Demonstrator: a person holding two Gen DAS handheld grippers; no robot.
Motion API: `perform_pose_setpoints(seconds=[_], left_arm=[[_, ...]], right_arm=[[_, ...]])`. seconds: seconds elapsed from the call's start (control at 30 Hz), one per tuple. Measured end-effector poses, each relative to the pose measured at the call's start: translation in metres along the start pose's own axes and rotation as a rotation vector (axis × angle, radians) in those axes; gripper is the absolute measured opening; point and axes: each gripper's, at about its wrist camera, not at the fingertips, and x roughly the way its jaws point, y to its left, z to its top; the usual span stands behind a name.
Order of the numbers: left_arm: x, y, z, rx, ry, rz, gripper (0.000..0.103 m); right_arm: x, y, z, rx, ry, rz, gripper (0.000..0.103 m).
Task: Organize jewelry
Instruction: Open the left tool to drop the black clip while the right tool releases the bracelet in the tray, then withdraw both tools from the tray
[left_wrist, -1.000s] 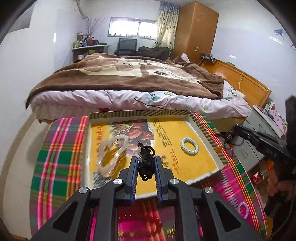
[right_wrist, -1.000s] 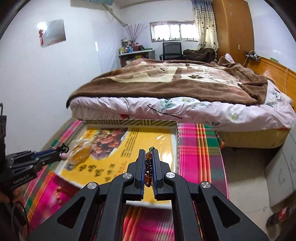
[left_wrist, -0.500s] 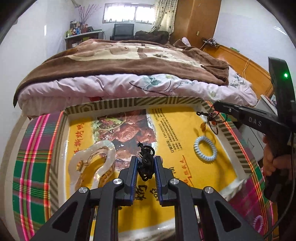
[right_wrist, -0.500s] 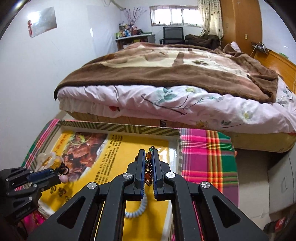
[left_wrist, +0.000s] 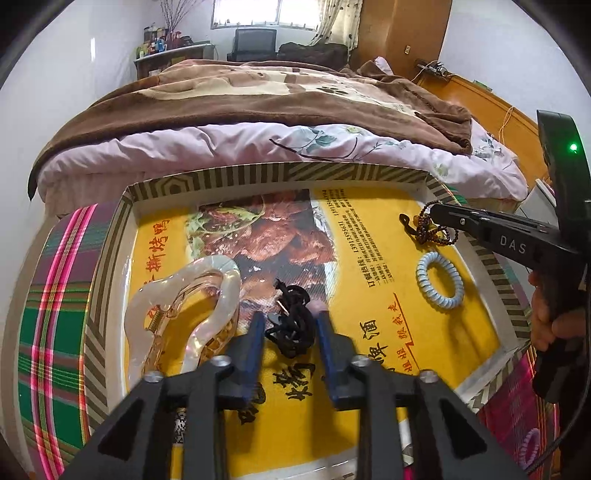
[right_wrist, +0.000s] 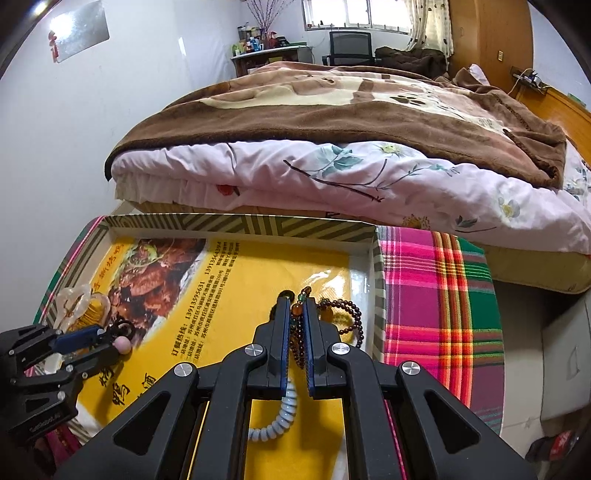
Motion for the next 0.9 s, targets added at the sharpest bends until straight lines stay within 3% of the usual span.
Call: perform_pose_setpoints(seconds=[0.23,0.37,0.5,0.53,0.9], left_arm=[[0.0,-0.001,-0.001,-0.003,0.01,-0.007,0.058],[-0.004,-0.004,-0.001,0.005,0.005,0.0,0.065],[-0.014,-0.005,-0.004,-0.004,-0.01,-0.001,0.072],[-0.018,-0.006,-0.005,-0.004,-0.016,-0.002,0.075],[-0.076,-0.016,-0.023,0.004,-0.102,0.012,0.084]], right_arm=[[0.002,-0.004,-0.002,0.017,0.017,-0.004,0.012],[-0.001,-0.003,-0.005,0.024,0.018,0.005,0.018],[-0.011,0.0,-0.007,0.023,-0.005,0.011,0.043],[-0.016,0.001,-0.008,0.024,-0.013,0.017,0.044],[-0.071,0.012,-0.028,0.048,-0.097,0.041,0.045]])
